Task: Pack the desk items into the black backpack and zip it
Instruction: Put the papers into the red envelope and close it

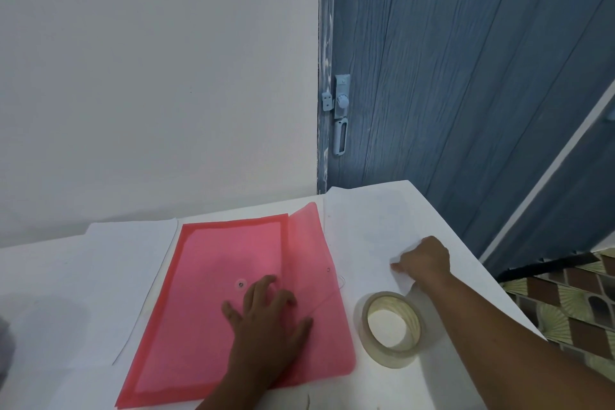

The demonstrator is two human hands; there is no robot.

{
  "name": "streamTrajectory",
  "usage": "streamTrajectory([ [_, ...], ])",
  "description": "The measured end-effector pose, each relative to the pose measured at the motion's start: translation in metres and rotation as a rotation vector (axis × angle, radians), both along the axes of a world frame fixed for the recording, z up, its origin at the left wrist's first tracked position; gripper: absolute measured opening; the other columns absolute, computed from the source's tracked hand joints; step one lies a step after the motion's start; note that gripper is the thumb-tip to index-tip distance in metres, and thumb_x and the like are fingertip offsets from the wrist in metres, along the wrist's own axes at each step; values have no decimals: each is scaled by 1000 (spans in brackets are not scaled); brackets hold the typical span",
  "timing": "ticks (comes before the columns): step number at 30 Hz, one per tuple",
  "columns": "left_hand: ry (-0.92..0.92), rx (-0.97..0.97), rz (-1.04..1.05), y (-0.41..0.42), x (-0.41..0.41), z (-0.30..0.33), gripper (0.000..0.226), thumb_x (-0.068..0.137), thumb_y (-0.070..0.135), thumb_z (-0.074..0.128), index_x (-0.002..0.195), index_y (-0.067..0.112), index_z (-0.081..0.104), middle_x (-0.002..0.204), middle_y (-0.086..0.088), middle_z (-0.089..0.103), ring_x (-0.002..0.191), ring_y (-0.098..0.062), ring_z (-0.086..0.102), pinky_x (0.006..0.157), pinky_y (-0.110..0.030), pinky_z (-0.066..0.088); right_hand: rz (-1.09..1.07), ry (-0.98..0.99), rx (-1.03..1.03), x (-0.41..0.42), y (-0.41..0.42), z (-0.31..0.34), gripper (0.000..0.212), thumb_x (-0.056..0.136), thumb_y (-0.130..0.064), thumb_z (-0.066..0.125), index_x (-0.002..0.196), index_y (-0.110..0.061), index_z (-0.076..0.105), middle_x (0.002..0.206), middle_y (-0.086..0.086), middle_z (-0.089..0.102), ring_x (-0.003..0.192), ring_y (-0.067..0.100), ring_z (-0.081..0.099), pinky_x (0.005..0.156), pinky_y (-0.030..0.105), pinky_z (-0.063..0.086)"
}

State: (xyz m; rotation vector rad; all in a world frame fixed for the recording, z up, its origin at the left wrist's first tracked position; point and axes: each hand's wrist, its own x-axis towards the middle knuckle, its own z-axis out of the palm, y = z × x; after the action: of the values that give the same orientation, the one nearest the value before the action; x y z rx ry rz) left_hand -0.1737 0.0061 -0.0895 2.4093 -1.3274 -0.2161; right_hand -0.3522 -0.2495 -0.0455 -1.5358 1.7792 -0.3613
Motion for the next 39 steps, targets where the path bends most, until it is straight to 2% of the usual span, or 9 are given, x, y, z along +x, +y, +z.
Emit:
streamTrajectory([
  [8, 47, -113, 33, 1, 0, -9, 45, 77, 76, 45, 101, 43, 26, 150, 2, 35, 143, -24, 35, 111, -72, 11, 41, -211, -65, -4, -5, 32, 14, 86, -1, 57, 73, -5, 55, 82, 13, 55, 67, 22, 48, 56, 27, 34],
  [12, 29, -187, 44, 2, -1, -13, 49, 74, 74, 52, 97, 40, 26, 139, 5, 44, 135, -22, 44, 109, -73, 17, 227, -204, -227, 7, 16, 76, 28, 96, -4, 42, 118, -21, 47, 105, 1, 56, 88, 23, 57, 75, 33, 46],
  [19, 9, -144, 68, 2, -1, -7, 57, 70, 80, 52, 98, 35, 30, 135, 5, 46, 131, -21, 45, 110, -68, 19, 259, -509, -561, 30, 81, 141, 29, 101, -5, 41, 122, -26, 45, 97, -16, 57, 84, 7, 58, 66, 16, 43],
  [22, 54, -91, 84, 1, -3, -1, 62, 68, 83, 47, 102, 32, 33, 136, 7, 43, 133, -19, 41, 114, -64, 14, 63, -833, -347, 48, 99, 121, 34, 91, 3, 44, 109, -24, 55, 93, -11, 66, 79, 10, 64, 66, 24, 52],
  [25, 122, -128, 106, 2, -5, 6, 61, 68, 76, 55, 104, 33, 33, 117, 9, 47, 116, -17, 46, 114, -64, 17, -58, -1072, 210, 65, 131, 79, 40, 83, 13, 44, 107, -12, 65, 93, 17, 71, 70, 26, 67, 57, 32, 56],
  [28, 208, -182, 115, 4, -6, 10, 52, 77, 54, 59, 121, 28, 47, 115, 7, 56, 116, -18, 50, 116, -63, 13, -77, -942, 269, 62, 158, 50, 32, 88, 10, 45, 106, -13, 59, 94, 14, 68, 71, 24, 65, 57, 30, 54],
  [31, 415, -422, 215, 13, -5, 18, 30, 79, 24, 64, 100, 38, 48, 99, 12, 59, 98, -12, 55, 104, -62, 36, -52, -720, 14, 54, 165, 38, 35, 94, 4, 42, 112, -26, 45, 108, 6, 62, 93, 22, 62, 76, 31, 52],
  [34, 563, -600, 329, 20, -2, 27, 36, 75, 15, 62, 100, 37, 50, 99, 9, 63, 98, -11, 61, 88, -46, 56, -16, -660, -132, 50, 170, 35, 41, 97, 3, 38, 124, -28, 41, 117, 2, 56, 104, 23, 56, 87, 35, 48],
  [39, 529, -654, 333, 23, 1, 30, 43, 85, -7, 64, 101, 30, 47, 96, 3, 69, 90, -6, 67, 75, -16, 54, 20, -638, -160, 41, 183, 35, 45, 98, 3, 36, 135, -23, 39, 116, 1, 54, 93, 14, 53, 81, 30, 42],
])
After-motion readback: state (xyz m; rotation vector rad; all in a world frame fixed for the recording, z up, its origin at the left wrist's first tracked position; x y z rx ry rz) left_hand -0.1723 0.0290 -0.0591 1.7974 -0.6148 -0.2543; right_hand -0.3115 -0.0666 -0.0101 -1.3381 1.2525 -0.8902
